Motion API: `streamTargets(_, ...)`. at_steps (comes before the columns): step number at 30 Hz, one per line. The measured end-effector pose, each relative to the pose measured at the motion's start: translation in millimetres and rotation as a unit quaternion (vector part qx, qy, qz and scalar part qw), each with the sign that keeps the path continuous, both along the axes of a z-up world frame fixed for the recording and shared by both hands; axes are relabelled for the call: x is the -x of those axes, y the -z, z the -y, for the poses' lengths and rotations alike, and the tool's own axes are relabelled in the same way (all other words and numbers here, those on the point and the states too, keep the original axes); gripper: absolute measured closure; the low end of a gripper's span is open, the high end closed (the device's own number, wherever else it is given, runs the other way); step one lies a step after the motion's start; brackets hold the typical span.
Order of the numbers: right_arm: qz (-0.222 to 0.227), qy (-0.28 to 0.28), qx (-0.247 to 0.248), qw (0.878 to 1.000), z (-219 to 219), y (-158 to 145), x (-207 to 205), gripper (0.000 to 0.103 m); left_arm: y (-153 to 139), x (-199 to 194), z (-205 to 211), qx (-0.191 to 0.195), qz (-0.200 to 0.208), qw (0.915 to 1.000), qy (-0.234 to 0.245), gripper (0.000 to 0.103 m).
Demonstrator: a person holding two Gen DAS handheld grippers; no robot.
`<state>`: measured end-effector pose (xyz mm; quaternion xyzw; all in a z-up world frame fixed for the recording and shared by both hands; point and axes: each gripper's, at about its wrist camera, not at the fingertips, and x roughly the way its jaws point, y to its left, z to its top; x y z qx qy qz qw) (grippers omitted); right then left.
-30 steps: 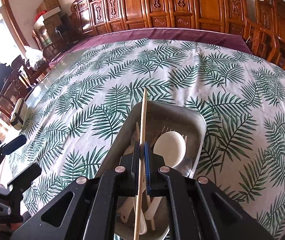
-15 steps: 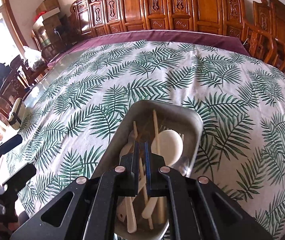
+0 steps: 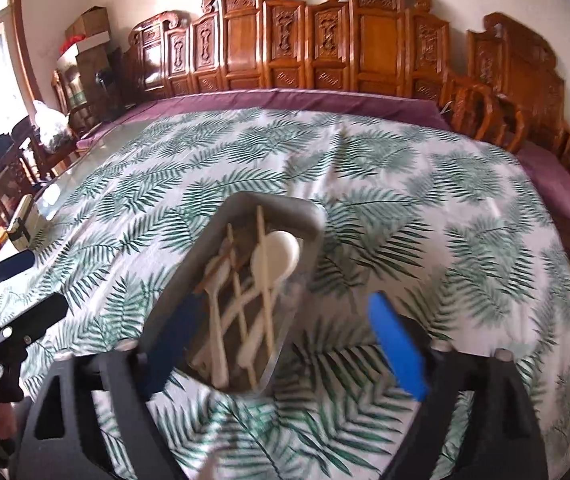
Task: Organize utensils
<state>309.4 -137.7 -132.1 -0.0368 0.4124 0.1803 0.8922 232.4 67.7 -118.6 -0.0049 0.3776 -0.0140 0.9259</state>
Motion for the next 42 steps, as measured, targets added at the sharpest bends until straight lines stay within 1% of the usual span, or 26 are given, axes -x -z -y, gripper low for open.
streamTargets(1,0.003,0.005,0.005,1.000,5.0,-1.8,6.5,0.002,-1.1,4.2,3.9,0.003,0.001,1.0000,0.004,0.007)
streamTargets(5,0.007,0.022,0.015,1.000,22.9,-7.3,28.3,0.002,-5.7,17.8,18.9,-0.005,-0.002,1.0000,0.007,0.007)
streamTargets(10,0.031,0.037,0.000,0.999,48.2,-27.4,68.0,0.002,-18.9,40.4,32.3,-0.007,-0.001,0.9999,0.010,0.007)
streamTargets(12,0.052,0.042,-0.009,0.998,57.4,-41.1,86.6,0.002,-30.3,56.1,38.4,-0.013,0.011,0.9998,0.010,0.007)
streamTargets(16,0.086,0.054,-0.032,0.994,75.0,-70.8,124.8,0.002,-52.9,83.3,49.0,-0.013,0.034,0.9993,0.010,0.007)
streamTargets(22,0.134,0.059,-0.047,0.988,88.3,-108.7,168.4,0.002,-86.2,114.5,59.8,-0.025,0.072,0.9970,0.011,0.007)
streamTargets(26,0.162,0.064,-0.054,0.983,93.6,-126.9,191.7,0.002,-100.3,130.1,63.6,-0.024,0.085,0.9961,0.007,0.007)
streamTargets(29,0.179,0.068,-0.047,0.980,93.0,-133.9,206.5,0.002,-105.5,137.8,64.9,-0.020,0.085,0.9962,0.006,0.007)
streamTargets(32,0.193,0.072,-0.037,0.978,88.8,-134.5,216.3,0.002,-107.6,143.6,64.2,-0.019,0.089,0.9958,0.001,0.007)
streamTargets(35,0.187,0.072,-0.042,0.979,88.3,-132.3,219.1,0.002,-107.6,146.2,62.9,-0.019,0.091,0.9956,-0.001,0.007)
streamTargets(42,0.190,0.076,-0.046,0.978,87.0,-133.6,221.0,0.002,-109.5,150.5,61.1,-0.017,0.100,0.9948,-0.009,0.007)
